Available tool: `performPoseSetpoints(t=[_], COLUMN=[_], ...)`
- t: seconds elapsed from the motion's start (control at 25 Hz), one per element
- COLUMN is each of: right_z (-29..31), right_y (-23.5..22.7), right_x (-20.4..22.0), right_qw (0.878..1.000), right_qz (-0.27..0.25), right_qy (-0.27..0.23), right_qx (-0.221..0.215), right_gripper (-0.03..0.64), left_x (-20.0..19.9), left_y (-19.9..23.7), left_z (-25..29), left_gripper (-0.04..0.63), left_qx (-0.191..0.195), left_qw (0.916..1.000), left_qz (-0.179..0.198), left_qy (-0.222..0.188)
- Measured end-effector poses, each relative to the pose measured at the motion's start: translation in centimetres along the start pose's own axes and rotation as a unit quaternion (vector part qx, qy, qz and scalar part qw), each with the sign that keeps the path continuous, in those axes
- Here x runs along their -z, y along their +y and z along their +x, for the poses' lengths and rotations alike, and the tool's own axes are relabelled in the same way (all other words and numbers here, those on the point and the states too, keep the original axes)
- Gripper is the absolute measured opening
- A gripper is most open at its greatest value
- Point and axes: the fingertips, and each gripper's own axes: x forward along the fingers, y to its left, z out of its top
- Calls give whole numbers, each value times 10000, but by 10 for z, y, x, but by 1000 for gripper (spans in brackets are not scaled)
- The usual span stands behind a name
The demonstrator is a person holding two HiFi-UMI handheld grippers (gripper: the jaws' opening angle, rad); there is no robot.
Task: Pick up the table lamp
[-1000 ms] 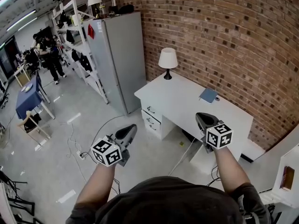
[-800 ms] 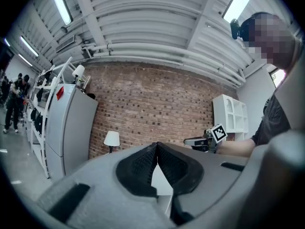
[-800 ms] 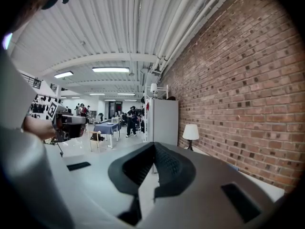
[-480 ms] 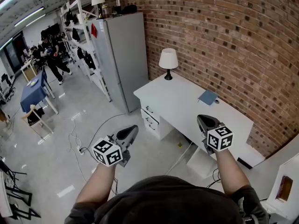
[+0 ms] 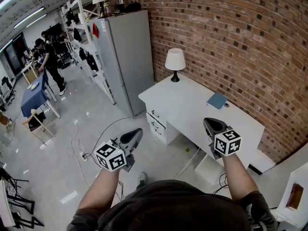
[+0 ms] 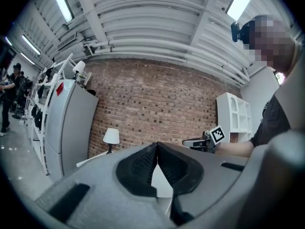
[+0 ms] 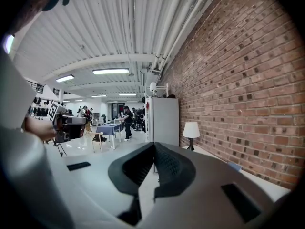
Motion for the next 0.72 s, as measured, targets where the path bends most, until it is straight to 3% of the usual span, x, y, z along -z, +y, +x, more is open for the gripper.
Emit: performPoseSetpoints(t=[0.24,0.48,0.72], right_z=[61,165,275], right_y=[-14,-30,-40], right_x=[-3,-24,-60], right_qw=[9996,9974,9946], right_qz=[-5,-17,2], right_qy=[9,3,-151], right_qx=[271,719,1024], right_gripper=[-6,-6,-6], left_x=[3,-11,-39], left_y=[71,184,296], left_z=[34,85,128], left_gripper=[5,5,5], left_qx=[358,872,1262], left_qw=[9993,9961,9919], left_qz=[-61,-134,64], left_qy=[-24,-53,156])
